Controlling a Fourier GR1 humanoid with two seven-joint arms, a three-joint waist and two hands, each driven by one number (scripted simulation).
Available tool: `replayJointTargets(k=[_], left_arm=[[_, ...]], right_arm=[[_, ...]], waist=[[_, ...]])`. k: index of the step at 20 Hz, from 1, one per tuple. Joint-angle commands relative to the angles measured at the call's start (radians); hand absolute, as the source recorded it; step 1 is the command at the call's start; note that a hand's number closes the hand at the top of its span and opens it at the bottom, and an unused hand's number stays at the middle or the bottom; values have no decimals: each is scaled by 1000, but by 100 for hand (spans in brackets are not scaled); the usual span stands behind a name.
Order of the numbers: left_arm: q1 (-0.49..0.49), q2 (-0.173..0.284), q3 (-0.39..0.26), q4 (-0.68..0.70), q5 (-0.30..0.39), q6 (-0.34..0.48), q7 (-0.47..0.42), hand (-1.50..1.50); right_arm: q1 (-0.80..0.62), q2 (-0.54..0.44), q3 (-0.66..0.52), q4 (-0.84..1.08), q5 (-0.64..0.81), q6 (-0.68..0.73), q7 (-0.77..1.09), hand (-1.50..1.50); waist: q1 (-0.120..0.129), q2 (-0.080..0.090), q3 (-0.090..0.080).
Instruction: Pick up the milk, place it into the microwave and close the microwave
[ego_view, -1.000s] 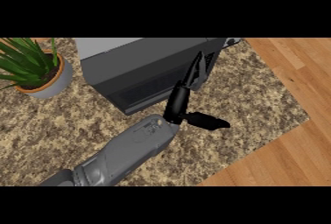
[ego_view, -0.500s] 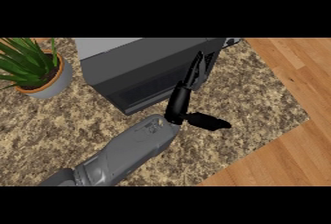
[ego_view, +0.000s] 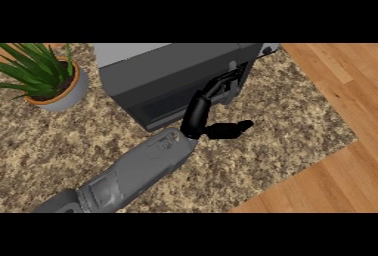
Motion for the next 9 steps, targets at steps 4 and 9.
replayJointTargets(k=[4, 9], left_arm=[[-82, 45, -12, 207, -23, 92, 136, -150], [-121, 20, -28, 235, -34, 105, 175, -150]], right_arm=[[9, -6, -17, -4, -20, -13, 10, -150], [19, -18, -27, -17, -22, -19, 22, -150]], waist=[[37, 3, 8], [45, 2, 4]])
